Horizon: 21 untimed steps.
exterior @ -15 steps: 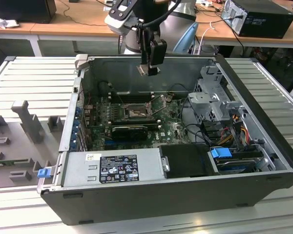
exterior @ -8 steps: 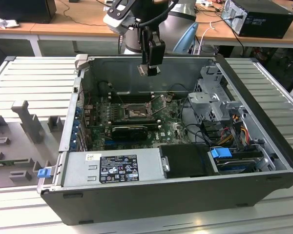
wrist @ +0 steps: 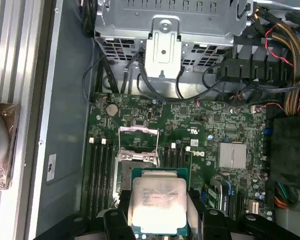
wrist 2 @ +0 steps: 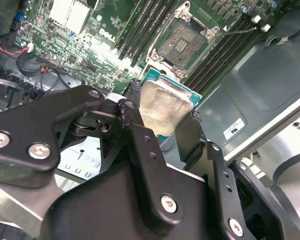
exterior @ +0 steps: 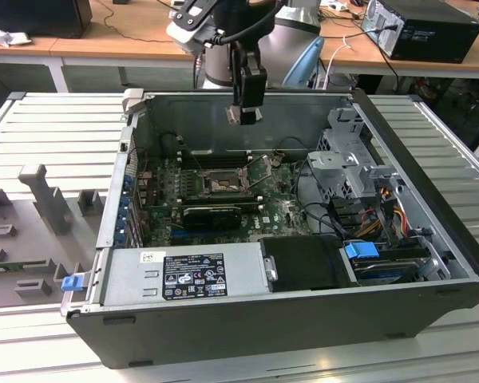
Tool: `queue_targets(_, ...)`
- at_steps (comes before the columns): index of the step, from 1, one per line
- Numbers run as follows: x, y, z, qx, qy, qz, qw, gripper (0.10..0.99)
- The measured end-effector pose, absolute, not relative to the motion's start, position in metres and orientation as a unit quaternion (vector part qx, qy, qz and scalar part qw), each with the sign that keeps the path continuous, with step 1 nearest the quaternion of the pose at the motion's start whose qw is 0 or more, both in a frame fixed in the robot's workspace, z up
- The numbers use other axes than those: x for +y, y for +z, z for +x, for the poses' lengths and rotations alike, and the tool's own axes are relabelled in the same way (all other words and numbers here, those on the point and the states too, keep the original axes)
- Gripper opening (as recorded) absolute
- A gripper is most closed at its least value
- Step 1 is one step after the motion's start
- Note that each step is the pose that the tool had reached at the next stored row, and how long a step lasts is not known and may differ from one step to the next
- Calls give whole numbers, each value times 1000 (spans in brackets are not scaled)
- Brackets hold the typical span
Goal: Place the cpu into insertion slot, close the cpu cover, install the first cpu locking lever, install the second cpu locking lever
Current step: 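Place the cpu into insertion slot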
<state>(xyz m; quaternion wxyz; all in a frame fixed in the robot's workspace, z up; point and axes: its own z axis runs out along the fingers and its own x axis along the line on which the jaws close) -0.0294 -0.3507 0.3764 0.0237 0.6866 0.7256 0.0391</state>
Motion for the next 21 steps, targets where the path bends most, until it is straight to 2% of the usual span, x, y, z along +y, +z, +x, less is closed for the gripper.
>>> queue_targets(12, -351, 376, -29, 671, 37, 740, 27, 522)
queue_targets(21, -351, 368, -29, 683, 39, 729, 26, 522)
